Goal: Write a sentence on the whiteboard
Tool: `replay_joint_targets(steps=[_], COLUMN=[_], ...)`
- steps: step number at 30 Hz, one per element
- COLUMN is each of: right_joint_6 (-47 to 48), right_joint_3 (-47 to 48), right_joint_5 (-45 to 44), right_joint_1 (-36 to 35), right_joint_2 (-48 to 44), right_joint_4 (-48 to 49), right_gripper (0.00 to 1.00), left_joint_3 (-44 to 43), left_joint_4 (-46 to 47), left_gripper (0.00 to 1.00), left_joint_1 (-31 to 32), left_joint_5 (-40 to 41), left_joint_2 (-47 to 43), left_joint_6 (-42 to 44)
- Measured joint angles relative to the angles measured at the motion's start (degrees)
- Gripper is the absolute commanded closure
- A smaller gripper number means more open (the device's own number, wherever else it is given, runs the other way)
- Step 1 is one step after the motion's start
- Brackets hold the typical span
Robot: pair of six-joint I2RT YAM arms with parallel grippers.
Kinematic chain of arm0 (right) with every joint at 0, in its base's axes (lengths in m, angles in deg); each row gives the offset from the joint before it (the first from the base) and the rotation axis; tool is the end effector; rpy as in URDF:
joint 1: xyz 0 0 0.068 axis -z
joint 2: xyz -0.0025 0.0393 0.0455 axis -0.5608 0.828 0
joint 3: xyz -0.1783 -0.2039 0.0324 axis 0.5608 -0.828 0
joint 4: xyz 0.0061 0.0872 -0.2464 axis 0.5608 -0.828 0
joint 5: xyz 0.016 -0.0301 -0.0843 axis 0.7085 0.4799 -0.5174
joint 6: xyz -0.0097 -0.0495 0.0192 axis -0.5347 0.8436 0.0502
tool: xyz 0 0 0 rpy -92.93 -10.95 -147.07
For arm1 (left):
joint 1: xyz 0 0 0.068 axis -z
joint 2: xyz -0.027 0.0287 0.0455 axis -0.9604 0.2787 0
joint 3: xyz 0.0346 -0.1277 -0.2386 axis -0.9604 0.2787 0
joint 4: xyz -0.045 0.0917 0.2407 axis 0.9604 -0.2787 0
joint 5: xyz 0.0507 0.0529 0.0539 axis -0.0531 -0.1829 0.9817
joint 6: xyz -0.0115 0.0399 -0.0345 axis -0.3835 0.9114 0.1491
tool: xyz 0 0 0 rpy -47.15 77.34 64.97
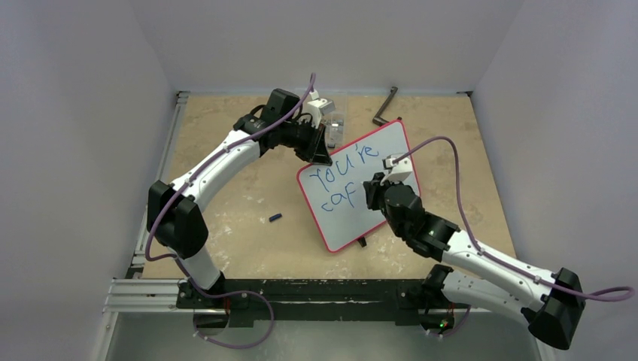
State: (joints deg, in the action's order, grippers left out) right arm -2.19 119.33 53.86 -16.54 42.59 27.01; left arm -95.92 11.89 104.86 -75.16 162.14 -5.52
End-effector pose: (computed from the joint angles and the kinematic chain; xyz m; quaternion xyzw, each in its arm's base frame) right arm 0.1420 0.1427 0.2795 -0.0265 0.7906 0.1554 0.5917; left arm 0.3143 -0.2141 0.3328 0.2962 0.8292 -0.3978 0.2577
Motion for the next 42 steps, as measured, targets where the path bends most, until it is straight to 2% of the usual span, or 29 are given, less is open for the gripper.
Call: replay_joint_targets(steps=[12, 19, 33, 42], right_joint_6=[0.5, 1.8, 3.1, 0.3], right_joint_3=[0.0, 0.7, 0.8, -1.6], right_joint_5=[-6.5, -6.7, -0.8, 1.4], right_joint_1=[0.2, 0.3, 0.5, 0.5], right_joint_2=[3.6, 5.1, 5.2, 3.3], right_joint_4=[-0.2, 1.1, 4.8, 5.4], right_gripper=[1.00, 1.00, 1.00, 1.00], left_joint_3=[0.0, 0.0, 0.0, 0.0], left_joint_4=[0.0, 0.0, -0.2, -0.3], left_gripper=[1.00, 1.00, 1.00, 1.00], left_joint_1=[0.0, 0.0, -0.2, -0.2], left_joint_5=[0.0, 0.2, 0.7, 0.9], left_joint_2=[0.0, 0.0, 0.0, 0.0], left_joint_6=[0.0, 0.0, 0.0, 0.0])
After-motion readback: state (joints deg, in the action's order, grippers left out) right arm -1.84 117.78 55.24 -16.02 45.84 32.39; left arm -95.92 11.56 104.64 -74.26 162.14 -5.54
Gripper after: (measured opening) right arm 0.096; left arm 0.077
